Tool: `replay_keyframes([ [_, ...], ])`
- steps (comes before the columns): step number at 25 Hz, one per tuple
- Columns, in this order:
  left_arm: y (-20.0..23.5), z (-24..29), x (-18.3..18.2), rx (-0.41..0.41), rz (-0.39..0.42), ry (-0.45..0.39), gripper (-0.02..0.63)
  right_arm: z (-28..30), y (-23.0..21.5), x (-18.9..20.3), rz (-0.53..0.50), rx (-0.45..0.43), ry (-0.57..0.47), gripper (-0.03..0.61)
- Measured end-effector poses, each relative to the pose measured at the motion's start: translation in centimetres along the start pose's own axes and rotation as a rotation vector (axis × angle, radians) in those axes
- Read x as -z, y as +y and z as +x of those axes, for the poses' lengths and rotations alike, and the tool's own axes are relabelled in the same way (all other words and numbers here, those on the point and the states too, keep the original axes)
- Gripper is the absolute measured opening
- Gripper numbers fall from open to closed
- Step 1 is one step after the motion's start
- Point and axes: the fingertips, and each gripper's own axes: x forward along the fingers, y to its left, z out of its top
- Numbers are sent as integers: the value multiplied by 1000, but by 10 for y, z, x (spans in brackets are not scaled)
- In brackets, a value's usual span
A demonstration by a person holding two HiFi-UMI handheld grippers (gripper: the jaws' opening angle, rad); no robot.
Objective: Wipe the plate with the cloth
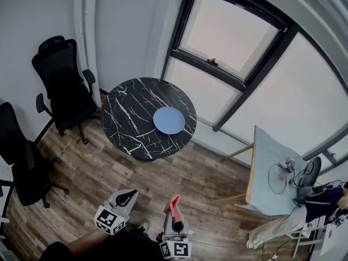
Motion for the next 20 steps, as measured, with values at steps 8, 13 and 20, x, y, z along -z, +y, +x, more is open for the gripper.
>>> replay_keyframes([
  [8, -18, 21, 9, -60, 23, 25, 2, 0, -35, -1, 26, -41, -20, 11],
  [13, -16, 27, 14, -97, 17, 23, 2, 9, -44, -3, 48, -43, -19, 11],
  [20, 32, 64, 15, -167, -18, 13, 2, 56, -56, -4, 20, -41, -5, 11],
])
